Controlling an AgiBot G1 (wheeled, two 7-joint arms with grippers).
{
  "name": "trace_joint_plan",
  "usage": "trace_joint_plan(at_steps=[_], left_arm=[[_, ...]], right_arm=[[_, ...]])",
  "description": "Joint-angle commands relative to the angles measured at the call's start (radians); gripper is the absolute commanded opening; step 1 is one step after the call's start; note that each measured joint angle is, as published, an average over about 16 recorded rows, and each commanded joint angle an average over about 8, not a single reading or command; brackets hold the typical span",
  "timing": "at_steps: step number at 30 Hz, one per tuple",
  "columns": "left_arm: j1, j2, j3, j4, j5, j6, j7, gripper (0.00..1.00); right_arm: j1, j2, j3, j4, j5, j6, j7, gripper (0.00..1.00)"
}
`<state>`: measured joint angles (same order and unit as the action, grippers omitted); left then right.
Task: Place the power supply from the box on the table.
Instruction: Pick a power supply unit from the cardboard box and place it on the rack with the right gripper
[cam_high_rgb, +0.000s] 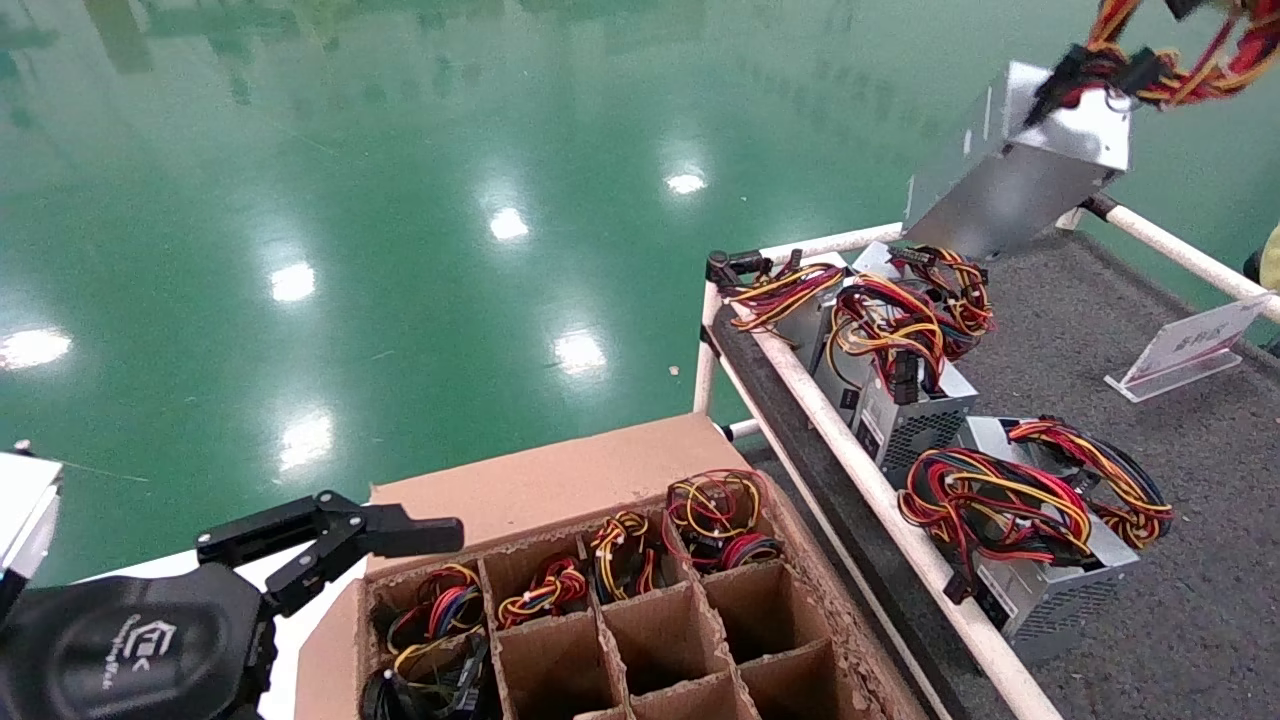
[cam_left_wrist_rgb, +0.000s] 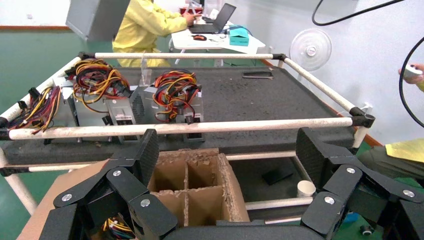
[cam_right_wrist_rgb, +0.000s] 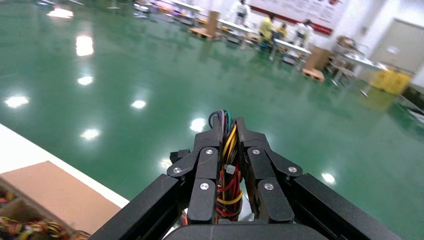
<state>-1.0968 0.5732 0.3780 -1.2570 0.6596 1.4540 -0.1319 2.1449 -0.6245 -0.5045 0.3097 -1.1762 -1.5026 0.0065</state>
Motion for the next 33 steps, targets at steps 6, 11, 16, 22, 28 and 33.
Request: trace_joint_plan(at_steps=[6, 11, 16, 22, 28, 33], left_arm=[[0.0, 0.0, 0.0, 0.0, 0.0, 0.0, 0.0, 1.0], [0.0, 0.0, 0.0, 0.0, 0.0, 0.0, 0.0, 1.0], [0.0, 0.0, 0.0, 0.0, 0.0, 0.0, 0.0, 1.0], [0.0, 0.0, 0.0, 0.0, 0.0, 0.0, 0.0, 1.0], [0.0, 0.0, 0.0, 0.0, 0.0, 0.0, 0.0, 1.0], [0.0, 0.0, 0.0, 0.0, 0.0, 0.0, 0.0, 1.0]], right_arm=[[0.011, 0.012, -0.007, -0.142, -0.031, 0.089, -0.097, 0.0], [0.005, 0.029, -0.005, -0.199, -0.03, 0.1, -0.137, 0.0], [-0.012, 0.048, -0.001, -0.247, -0.025, 0.098, -0.164, 0.0], [-0.04, 0.051, 0.004, -0.293, -0.019, 0.152, -0.199, 0.0], [-0.072, 0.046, 0.013, -0.318, -0.006, 0.167, -0.223, 0.0], [-0.107, 0.047, 0.025, -0.339, 0.011, 0.136, -0.224, 0.0]])
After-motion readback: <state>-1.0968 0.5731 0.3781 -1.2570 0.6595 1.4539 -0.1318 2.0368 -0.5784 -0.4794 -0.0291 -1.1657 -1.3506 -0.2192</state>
